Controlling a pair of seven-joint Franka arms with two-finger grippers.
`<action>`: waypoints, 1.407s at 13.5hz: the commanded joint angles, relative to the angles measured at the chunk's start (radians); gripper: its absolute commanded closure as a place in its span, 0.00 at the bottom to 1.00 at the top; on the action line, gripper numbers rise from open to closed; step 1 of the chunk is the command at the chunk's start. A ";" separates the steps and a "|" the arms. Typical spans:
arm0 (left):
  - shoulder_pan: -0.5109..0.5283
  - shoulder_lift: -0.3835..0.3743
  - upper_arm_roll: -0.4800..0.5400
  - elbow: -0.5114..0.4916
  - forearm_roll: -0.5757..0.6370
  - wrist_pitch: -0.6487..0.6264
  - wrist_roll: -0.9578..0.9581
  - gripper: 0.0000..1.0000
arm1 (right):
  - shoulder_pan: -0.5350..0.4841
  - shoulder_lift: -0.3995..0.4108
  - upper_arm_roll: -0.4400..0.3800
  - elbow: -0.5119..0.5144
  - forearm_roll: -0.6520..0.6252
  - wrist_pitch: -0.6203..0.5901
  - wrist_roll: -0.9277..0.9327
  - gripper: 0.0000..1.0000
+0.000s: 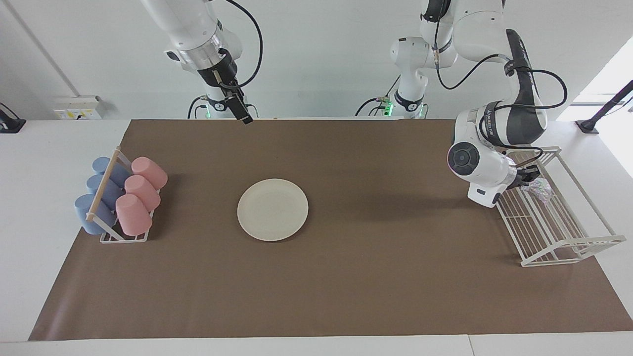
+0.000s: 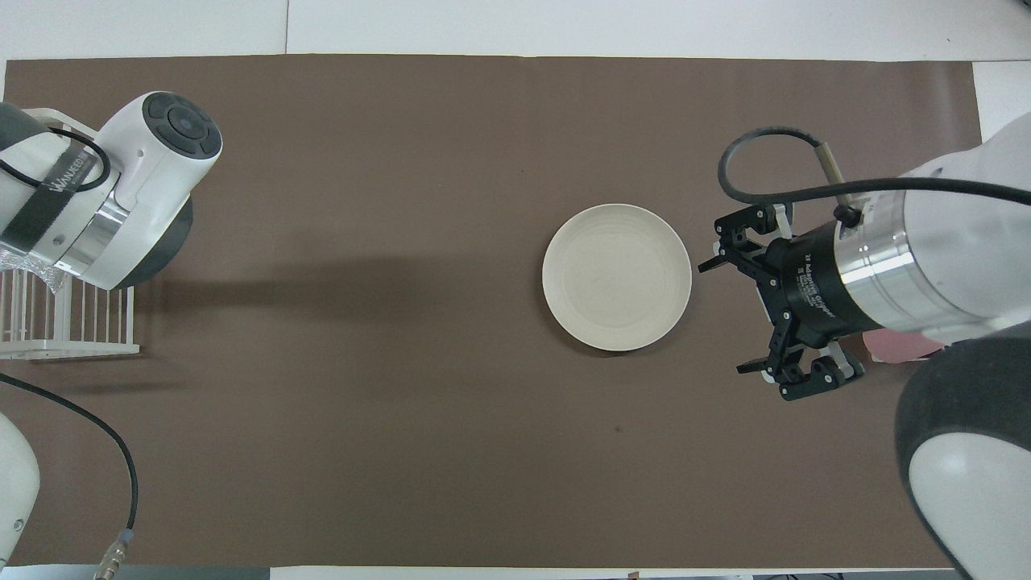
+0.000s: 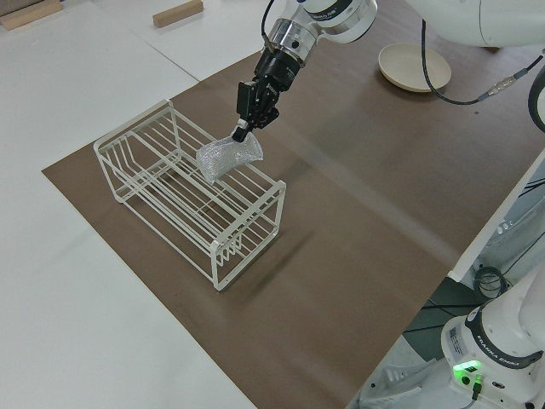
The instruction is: Wipe plate with sponge
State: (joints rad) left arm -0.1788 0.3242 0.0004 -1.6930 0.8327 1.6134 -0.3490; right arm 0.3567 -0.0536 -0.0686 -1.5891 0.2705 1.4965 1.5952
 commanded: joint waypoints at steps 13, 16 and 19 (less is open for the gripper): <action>0.185 -0.212 0.033 0.110 -1.452 -0.187 0.022 1.00 | 0.051 -0.029 0.121 -0.041 0.007 0.162 0.301 0.00; 0.199 -0.293 0.033 -0.055 -1.654 -0.138 0.134 1.00 | 0.099 -0.032 0.121 -0.048 0.007 0.166 0.365 0.00; 0.229 -0.397 0.033 -0.255 -1.829 -0.102 0.302 1.00 | 0.111 -0.034 0.121 -0.057 0.006 0.172 0.374 0.00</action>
State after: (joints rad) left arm 0.0246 0.0485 0.0385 -1.7623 -0.9142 1.4661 -0.1538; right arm 0.4665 -0.0574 0.0522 -1.6016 0.2705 1.6392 1.9546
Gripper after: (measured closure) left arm 0.947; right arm 0.000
